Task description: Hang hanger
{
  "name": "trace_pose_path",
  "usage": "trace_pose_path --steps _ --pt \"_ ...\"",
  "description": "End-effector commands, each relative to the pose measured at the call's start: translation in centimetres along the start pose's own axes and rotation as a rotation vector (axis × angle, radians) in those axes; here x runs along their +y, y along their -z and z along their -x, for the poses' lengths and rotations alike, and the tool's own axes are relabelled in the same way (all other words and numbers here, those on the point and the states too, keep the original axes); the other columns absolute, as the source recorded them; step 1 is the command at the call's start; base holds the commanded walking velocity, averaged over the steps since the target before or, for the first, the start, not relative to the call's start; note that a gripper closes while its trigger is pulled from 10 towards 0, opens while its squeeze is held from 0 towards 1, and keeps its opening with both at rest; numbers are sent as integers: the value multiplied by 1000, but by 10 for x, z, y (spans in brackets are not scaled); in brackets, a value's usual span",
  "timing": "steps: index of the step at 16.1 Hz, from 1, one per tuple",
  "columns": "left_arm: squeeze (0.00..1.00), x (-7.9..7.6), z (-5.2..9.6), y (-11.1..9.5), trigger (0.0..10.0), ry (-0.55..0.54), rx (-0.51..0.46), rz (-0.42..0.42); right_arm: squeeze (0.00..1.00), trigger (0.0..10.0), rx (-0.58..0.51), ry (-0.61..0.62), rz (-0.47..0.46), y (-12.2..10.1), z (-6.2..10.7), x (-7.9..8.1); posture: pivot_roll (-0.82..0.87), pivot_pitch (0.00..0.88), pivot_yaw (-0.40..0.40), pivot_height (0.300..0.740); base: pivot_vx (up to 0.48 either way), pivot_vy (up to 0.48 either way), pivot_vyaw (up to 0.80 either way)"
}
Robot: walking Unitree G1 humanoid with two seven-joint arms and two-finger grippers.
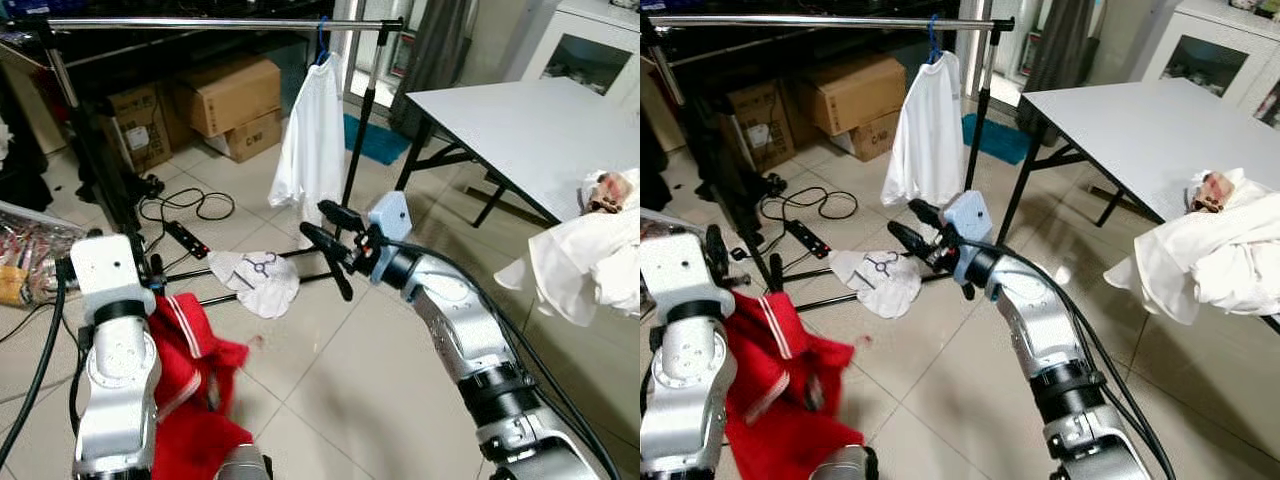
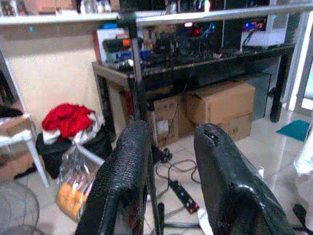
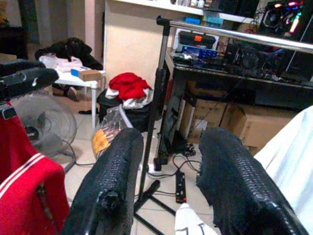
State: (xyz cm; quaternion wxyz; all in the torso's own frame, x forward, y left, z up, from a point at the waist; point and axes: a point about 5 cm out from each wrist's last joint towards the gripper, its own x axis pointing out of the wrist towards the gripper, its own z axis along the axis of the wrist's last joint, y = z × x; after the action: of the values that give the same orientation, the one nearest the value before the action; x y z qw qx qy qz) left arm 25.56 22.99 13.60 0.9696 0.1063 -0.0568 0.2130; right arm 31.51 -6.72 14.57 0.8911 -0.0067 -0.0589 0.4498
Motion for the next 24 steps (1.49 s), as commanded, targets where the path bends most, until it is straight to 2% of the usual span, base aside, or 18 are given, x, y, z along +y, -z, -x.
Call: trace_pose_path --steps 1,3,7,11,14,16,18,19,20,24 --pt "0 -2 -6 -19 10000 26 -92 -5 0 10000 -12 15 16 -6 0 -6 142 32 -57 740 0 0 0" --pt "0 -2 -13 -27 10000 95 -143 -33 0 10000 2 37 27 -5 2 -13 141 35 -56 740 0 0 0" --pt "0 3 -17 -33 10000 109 -167 -58 0 10000 13 63 28 -3 3 -17 137 37 -52 740 0 0 0" --pt "0 3 -18 -33 10000 114 -168 -51 0 10000 32 61 24 3 5 -16 136 41 -52 740 0 0 0" --pt "0 2 -18 -33 10000 120 -168 -50 0 10000 94 47 54 13 6 -16 135 38 -51 740 0 0 0" --pt "0 2 -21 -37 10000 139 -186 -56 0 10000 286 8 166 43 16 -14 137 35 -50 740 0 0 0" --pt "0 -1 -24 -43 10000 179 -214 -71 0 10000 404 -45 202 64 26 -10 137 34 -48 740 0 0 0" --pt "0 -1 -24 -44 10000 189 -219 -73 0 10000 414 -54 211 66 27 -9 137 34 -48 740 0 0 0" --pt "0 -6 -26 -53 10000 248 -258 -87 0 10000 458 -150 178 82 35 4 140 34 -46 740 0 0 0" --pt "0 -10 -35 -70 10000 301 -318 -96 0 10000 505 -322 140 100 38 29 143 34 -40 740 0 0 0"
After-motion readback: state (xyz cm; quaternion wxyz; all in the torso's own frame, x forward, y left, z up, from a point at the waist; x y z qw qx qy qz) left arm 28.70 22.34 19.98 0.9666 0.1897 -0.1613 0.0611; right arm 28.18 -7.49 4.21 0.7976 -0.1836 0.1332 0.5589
